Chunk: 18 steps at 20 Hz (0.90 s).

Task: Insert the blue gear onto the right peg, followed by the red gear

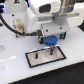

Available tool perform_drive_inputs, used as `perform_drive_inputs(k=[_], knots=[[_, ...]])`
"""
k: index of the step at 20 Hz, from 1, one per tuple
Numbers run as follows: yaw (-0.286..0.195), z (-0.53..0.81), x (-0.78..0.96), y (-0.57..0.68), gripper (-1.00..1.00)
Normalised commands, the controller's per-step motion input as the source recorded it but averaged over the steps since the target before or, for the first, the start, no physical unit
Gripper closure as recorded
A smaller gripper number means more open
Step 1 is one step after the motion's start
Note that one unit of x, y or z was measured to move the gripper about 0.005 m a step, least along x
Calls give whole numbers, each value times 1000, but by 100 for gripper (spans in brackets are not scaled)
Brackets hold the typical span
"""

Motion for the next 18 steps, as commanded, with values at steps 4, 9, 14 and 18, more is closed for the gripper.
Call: perform_drive_inputs(k=[4,9,14,18], knots=[[0,11,-205,-40,100],[0,26,-125,-112,100],[0,426,187,10,100],[0,568,335,0,100]])
